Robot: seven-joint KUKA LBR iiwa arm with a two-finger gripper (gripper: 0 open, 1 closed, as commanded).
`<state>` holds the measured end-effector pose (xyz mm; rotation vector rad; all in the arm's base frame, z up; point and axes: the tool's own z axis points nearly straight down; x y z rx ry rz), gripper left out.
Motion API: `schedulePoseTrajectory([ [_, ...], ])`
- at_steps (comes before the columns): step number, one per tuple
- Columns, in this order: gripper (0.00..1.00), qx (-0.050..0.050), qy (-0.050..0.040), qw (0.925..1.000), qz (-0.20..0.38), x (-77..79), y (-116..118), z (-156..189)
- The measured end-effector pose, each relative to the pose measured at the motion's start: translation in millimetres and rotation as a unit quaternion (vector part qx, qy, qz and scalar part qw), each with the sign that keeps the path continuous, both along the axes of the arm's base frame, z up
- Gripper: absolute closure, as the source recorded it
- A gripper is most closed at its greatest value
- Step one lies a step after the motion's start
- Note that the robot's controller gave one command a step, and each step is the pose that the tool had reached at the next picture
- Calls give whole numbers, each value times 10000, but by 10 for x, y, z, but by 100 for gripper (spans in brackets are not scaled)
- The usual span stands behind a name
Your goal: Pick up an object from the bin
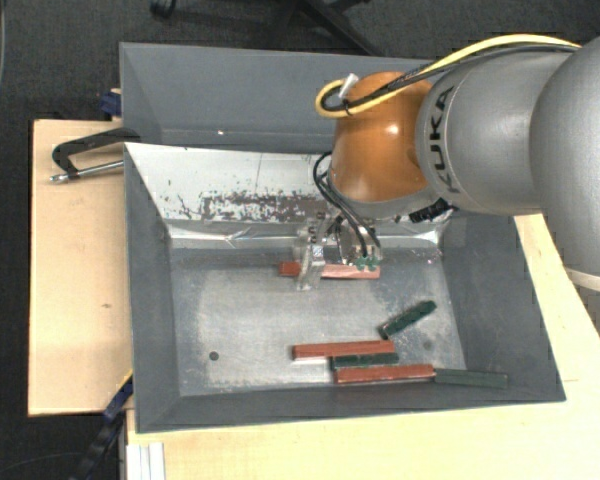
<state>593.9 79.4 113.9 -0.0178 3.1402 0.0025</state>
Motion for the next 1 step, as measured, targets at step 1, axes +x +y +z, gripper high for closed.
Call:
schedulePoseTrajectory([
  [1,100,-1,2,10000,0,-2,0,175],
])
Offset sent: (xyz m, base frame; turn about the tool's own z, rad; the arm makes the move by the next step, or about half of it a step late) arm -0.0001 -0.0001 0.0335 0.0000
